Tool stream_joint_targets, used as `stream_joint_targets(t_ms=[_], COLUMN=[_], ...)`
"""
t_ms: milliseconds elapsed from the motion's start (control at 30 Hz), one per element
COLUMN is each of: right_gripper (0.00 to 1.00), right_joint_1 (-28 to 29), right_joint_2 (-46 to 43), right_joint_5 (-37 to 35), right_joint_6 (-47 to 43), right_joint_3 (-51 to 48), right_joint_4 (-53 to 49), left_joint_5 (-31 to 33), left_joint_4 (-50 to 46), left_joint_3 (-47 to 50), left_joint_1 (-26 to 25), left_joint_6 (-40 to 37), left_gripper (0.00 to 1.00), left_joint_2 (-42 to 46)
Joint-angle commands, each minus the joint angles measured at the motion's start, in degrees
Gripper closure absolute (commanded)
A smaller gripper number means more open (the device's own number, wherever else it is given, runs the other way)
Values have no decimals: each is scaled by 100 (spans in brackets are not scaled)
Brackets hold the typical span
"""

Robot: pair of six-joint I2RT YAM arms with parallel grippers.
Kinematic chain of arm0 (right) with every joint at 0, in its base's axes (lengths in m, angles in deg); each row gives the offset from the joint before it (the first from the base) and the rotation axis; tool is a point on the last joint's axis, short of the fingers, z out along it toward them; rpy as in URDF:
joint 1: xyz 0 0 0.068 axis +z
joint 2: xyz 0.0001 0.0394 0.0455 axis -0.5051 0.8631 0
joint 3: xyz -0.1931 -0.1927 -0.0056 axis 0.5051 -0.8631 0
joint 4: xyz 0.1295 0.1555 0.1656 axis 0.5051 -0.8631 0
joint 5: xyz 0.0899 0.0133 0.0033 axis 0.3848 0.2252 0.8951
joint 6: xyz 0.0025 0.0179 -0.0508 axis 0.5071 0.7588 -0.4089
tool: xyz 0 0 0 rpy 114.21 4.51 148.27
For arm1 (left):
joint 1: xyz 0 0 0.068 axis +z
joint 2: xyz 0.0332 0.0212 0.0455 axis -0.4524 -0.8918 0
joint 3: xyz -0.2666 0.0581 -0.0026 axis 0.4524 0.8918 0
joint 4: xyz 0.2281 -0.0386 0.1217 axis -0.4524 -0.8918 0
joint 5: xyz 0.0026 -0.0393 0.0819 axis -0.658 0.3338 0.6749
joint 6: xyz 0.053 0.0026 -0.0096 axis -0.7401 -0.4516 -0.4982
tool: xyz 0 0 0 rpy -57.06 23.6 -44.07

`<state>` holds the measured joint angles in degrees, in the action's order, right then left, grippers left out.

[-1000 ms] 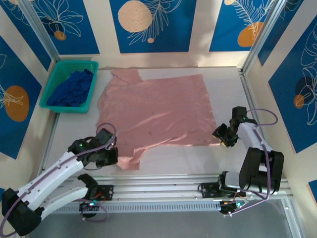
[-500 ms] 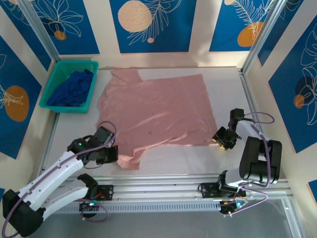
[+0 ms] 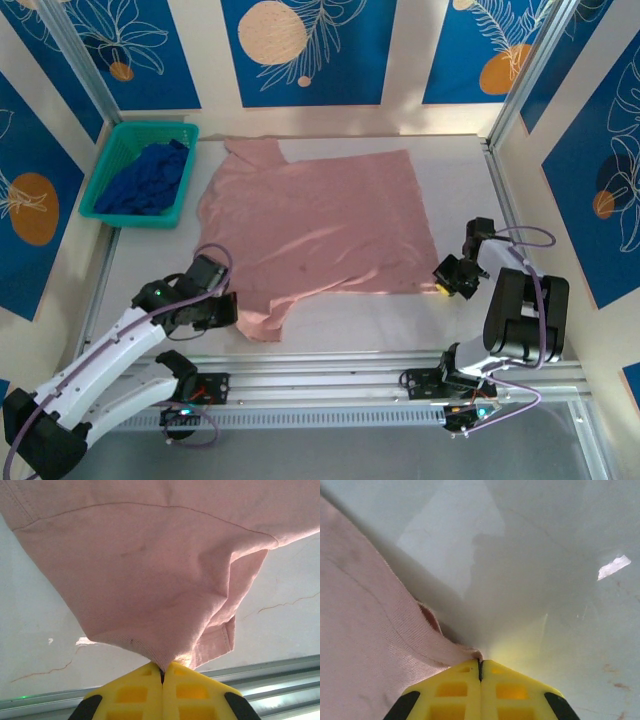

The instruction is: Fold the inside-out t-shirt

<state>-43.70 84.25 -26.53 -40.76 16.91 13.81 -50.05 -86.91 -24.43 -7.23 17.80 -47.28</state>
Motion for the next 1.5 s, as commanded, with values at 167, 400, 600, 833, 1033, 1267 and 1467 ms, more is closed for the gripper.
stream_joint_targets(t_ms=[167,400,600,833,1033,1267,1467], right_gripper=[100,100,100,100,100,100,100], right_joint_1=[-35,77,339,1168,1257,1257,1257], right_joint_2=[-860,-1460,-1380,-1742,-2503,-3024,-3135], right_joint_5=[15,125,104,-602,-871,-926,-884], right_joint_6=[-36,-27,-14,-682,-903,-1171,-1293], right_joint_3=[-7,233,323,1537,2844,4610,5905], right_joint_4=[34,338,819,844,762,294,-30], left_joint_5=[299,929,1314,2556,2988,2796,3098], left_joint_4=[-647,-1024,-249,1026,1413,923,823], left_joint_3=[-492,-1255,-1150,-2343,-4113,-6774,-8775], left_joint_1=[123,388,494,503,504,504,504], left_joint_6=[-12,-415,-421,-1117,-2247,-3137,-3818], left_gripper=[100,100,100,100,100,100,100], left_joint_2=[421,505,601,616,403,-412,-1119])
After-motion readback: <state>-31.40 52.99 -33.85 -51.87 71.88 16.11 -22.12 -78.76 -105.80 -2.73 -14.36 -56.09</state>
